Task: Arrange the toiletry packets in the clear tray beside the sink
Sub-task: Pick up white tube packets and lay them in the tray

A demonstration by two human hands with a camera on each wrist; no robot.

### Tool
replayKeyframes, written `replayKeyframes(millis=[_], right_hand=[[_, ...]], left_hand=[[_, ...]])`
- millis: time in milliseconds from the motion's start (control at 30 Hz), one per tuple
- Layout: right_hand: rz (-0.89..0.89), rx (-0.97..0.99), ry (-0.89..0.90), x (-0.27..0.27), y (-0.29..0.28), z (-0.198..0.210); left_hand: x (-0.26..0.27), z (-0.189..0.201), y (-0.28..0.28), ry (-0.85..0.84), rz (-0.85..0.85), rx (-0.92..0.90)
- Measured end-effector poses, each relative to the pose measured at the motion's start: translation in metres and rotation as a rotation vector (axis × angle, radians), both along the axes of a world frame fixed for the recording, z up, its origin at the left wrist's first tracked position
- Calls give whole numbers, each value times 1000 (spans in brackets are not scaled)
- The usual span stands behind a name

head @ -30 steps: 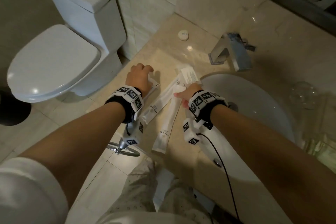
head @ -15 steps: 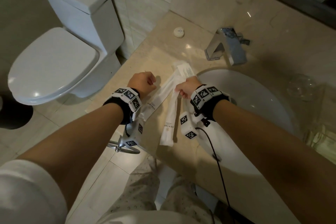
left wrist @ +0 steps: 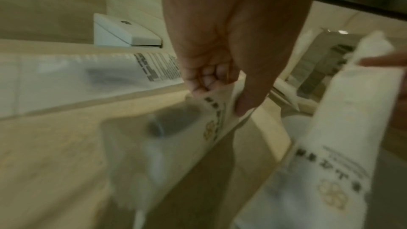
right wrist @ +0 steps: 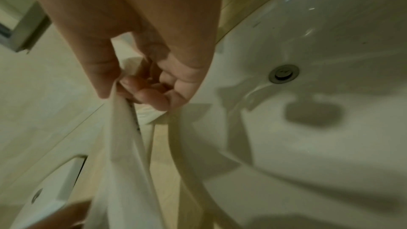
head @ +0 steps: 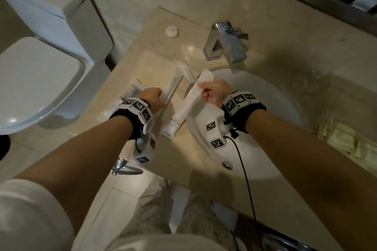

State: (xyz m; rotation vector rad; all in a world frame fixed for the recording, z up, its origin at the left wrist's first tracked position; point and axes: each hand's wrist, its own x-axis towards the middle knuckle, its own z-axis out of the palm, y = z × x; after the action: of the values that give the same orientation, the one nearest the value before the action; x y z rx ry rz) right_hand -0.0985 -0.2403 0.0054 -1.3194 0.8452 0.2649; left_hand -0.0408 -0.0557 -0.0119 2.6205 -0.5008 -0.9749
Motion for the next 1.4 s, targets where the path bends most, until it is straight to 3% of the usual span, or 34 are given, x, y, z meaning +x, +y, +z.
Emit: replayKeyframes(millis=[100, 333, 500, 700, 867, 1000, 1200, 1400], right_hand=[[-84, 43, -53, -3, -9, 10], [-318, -63, -235, -11, -46, 52], [-476, -138, -321, -29, -79, 85], [-688, -210, -406, -82, -141, 126], [-835, -193, -414, -136, -179, 141], [-837, -142, -414, -180, -203, 140], [-612, -25, -341, -234, -225, 118], [-520, 1, -187, -269, -244, 99]], left_hand=[[9, 10, -2, -33, 44, -95], [22, 65, -28, -188, 294, -322], [19, 103, -63, -170, 382, -531], [-3, 148, -135, -194, 305, -641], [-41, 156, -199, -149, 227, -706], [-76, 152, -248, -40, 169, -755], [-126, 139, -308, 20, 11, -751], [-163, 124, -347, 128, -44, -784]])
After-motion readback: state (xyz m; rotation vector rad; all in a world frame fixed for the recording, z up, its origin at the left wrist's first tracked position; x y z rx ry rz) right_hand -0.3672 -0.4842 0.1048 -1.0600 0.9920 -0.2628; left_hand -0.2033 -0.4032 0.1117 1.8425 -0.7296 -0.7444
